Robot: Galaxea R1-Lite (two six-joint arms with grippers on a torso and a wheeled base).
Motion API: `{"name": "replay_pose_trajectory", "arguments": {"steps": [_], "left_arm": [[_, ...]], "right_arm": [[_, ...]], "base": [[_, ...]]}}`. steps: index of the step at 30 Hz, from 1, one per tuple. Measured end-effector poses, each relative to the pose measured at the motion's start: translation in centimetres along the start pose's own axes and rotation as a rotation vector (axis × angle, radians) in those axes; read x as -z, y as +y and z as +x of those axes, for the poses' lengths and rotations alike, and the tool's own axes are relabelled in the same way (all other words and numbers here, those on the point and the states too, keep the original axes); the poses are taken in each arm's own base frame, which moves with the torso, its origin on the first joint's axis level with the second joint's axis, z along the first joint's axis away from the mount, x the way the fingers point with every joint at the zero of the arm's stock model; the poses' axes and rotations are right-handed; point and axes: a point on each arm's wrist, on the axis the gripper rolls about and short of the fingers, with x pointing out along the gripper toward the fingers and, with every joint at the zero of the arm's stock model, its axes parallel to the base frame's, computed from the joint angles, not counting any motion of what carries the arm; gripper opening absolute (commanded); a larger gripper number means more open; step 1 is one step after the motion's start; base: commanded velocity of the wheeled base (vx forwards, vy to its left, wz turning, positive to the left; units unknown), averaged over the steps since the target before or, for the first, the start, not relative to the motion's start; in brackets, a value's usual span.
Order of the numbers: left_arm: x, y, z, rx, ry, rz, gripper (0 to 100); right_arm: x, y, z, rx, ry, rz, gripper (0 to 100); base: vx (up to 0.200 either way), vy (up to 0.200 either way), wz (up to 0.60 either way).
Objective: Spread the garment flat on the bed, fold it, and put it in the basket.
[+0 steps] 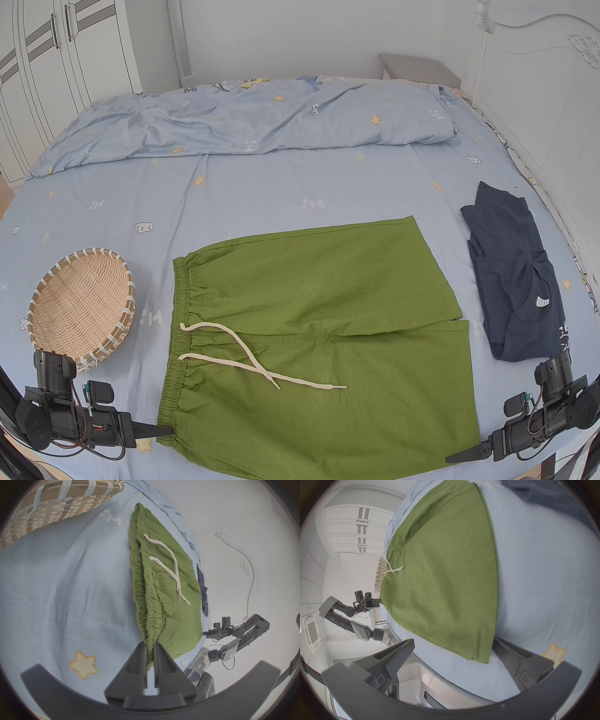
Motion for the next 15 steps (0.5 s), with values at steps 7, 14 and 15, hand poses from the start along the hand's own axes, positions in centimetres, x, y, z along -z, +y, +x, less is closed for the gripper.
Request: {"name": "replay_pose_trajectory", "arguments": {"steps": [7,14,15], "left_arm": [[0.0,0.07,0.02,-0.001,0.001,-0.003,0],[0.0,0.23,-0.08,-0.008,-0.004,-0.014,0],[0.01,0.27,-0.11,-0.01,-0.004,-0.017,0]], "right_arm": [[-0.03,-0.14,0.15,-0.013,0.008,0.008,0],[0.29,-0.32,0.06,-0.003,0.028,0.04,0],[0.4,-0.35,0.02,0.001,0.034,0.048,0]], "base": [[0.0,0.0,0.0],[0.0,0.0,0.0],[0.0,0.0,0.0]]}}
